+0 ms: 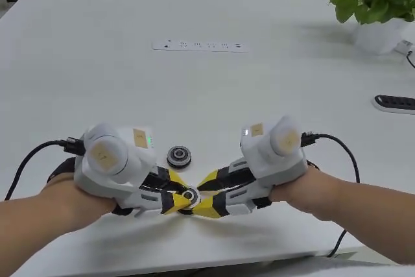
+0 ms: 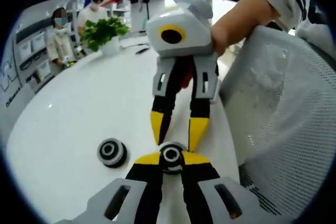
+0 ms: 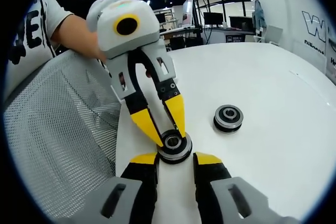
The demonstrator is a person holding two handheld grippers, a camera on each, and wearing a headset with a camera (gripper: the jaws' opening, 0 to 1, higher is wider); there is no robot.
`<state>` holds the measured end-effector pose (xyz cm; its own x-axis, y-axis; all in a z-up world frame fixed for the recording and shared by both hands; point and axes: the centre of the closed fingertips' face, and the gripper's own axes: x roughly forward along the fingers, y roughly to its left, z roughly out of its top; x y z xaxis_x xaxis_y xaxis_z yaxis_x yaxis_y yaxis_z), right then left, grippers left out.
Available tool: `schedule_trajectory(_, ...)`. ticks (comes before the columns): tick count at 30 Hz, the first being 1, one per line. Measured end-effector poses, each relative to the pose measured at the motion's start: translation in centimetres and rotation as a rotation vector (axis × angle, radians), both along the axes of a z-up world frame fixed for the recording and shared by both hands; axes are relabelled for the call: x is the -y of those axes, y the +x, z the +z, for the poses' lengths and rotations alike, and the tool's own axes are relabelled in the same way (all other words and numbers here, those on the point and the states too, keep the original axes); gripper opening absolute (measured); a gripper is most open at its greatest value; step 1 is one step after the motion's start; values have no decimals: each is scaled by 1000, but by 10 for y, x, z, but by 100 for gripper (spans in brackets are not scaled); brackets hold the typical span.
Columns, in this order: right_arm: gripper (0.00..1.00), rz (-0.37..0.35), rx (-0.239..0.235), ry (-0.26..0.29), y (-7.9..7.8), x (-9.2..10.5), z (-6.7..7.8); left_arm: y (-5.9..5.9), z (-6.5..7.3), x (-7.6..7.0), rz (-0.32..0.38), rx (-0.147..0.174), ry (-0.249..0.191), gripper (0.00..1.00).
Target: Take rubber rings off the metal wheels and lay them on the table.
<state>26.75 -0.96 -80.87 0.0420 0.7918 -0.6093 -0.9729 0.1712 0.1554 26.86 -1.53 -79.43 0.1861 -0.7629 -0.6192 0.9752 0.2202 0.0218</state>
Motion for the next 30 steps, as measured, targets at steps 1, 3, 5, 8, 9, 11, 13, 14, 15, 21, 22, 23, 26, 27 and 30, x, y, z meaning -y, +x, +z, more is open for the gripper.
schedule_trajectory(1,21,9,2,-2,-1,0,0,0,0,0,1,-1,-1,14)
schedule_trajectory(3,20,14,11,-5,-1,0,1,0,0,0,1,-1,-1,14)
schedule_trajectory(5,20,14,4,-6,0,1,1,0,0,0,2,-1,-2,14)
schedule_trajectory(8,18,18,4,-11,-1,2,0,0,0,0,3,-1,-1,14)
schedule_trajectory(9,18,21,7,-14,-1,3,0,0,0,0,3,-1,-1,14)
schedule_trajectory(11,15,24,10,-19,-1,4,0,0,0,0,2,-1,0,14)
schedule_trajectory(13,12,29,15,-23,-1,6,-1,0,0,0,3,-2,-1,14)
schedule_trajectory(14,11,24,8,-25,-1,6,-1,0,0,0,3,-2,-1,14)
schedule_trajectory(15,11,25,10,-26,-1,6,-1,0,0,0,4,-3,-1,14)
schedule_trajectory(21,10,24,7,-30,-1,7,-2,0,0,0,8,-3,-2,14)
schedule_trajectory(22,9,23,5,-30,-1,7,-2,0,0,0,9,-4,-2,14)
schedule_trajectory(23,9,21,2,-29,-1,7,-2,0,0,0,10,-4,-2,14)
schedule_trajectory(26,7,19,-1,-30,-1,8,-2,0,0,0,13,-4,-3,14)
schedule_trajectory(27,7,17,-3,-30,0,8,-2,0,0,0,13,-4,-3,14)
schedule_trajectory(30,4,17,-2,-31,0,9,-2,0,0,0,13,-3,-3,14)
